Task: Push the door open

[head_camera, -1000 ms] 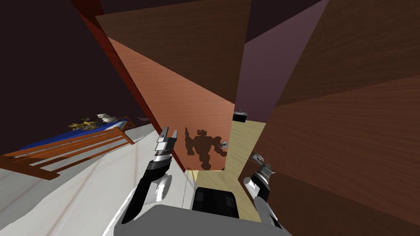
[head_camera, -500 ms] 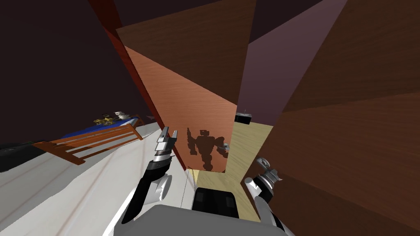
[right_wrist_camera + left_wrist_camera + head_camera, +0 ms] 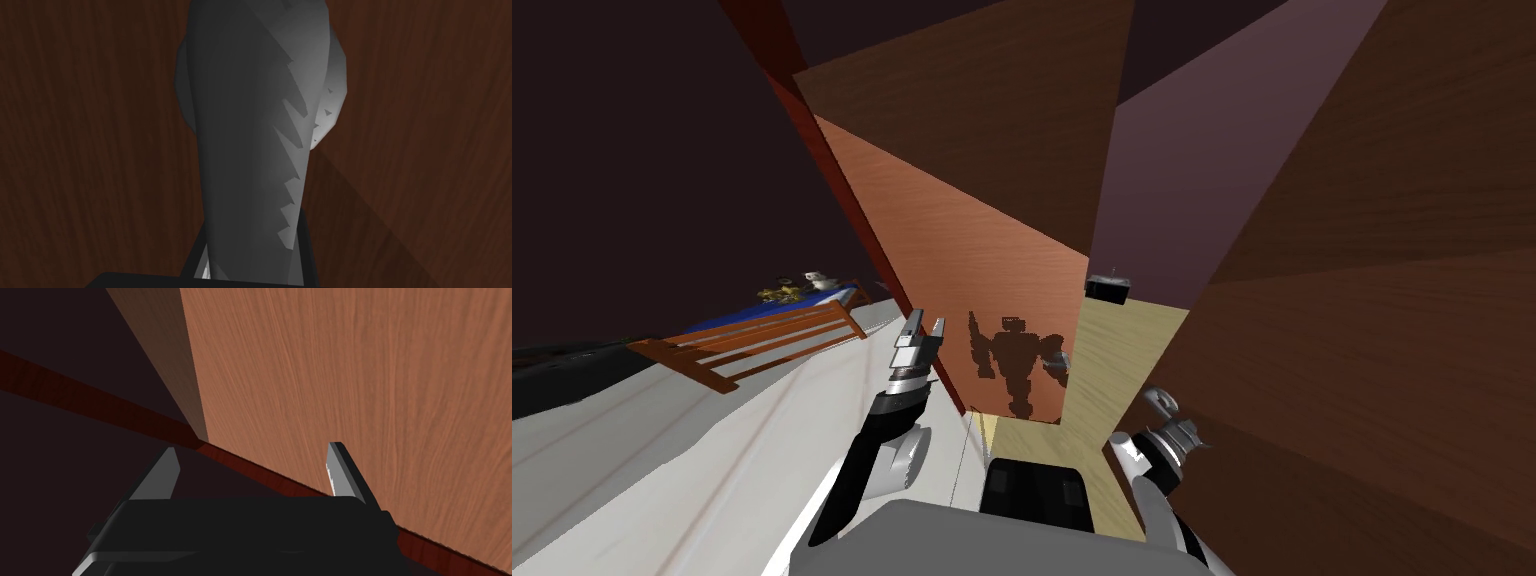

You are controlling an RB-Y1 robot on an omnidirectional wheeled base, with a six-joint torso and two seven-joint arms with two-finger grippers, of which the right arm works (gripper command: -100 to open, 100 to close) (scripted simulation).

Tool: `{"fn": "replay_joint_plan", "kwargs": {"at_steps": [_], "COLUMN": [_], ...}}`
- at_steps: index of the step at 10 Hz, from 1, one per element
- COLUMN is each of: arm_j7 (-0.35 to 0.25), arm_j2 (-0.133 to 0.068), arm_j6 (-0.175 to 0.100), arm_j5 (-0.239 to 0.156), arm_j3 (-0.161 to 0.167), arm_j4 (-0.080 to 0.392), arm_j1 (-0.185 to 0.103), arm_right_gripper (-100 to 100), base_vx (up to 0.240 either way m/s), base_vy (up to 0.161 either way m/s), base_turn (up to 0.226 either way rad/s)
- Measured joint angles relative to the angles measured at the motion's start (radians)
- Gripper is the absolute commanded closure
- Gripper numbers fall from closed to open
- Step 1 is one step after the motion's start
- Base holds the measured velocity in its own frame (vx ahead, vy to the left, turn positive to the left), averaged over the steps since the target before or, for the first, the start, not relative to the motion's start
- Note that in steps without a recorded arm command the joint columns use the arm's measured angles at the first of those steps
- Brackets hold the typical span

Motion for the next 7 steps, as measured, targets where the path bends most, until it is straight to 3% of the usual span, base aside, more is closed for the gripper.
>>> {"fn": "replay_joint_plan", "kwargs": {"at_steps": [2,3,5,7], "arm_j7": [0.007,0.023,0.034,0.045], "arm_j2": [-0.008,0.004,-0.002,0.004], "arm_j6": [-0.04,-0.041,-0.078,-0.086], "arm_j5": [-0.023,-0.033,-0.062,-0.07], "arm_j3": [-0.033,-0.048,-0.09,-0.102], "arm_j4": [0.059,0.036,0.08,0.071], "arm_j1": [-0.026,-0.02,-0.04,-0.042], "arm_right_gripper": [100,100,100,100], "base_vx": [0.055,0.037,0.065,0.007], "base_vy": [-0.083,-0.08,-0.089,-0.013], "base_turn": [0.141,0.163,0.095,-0.004]}}
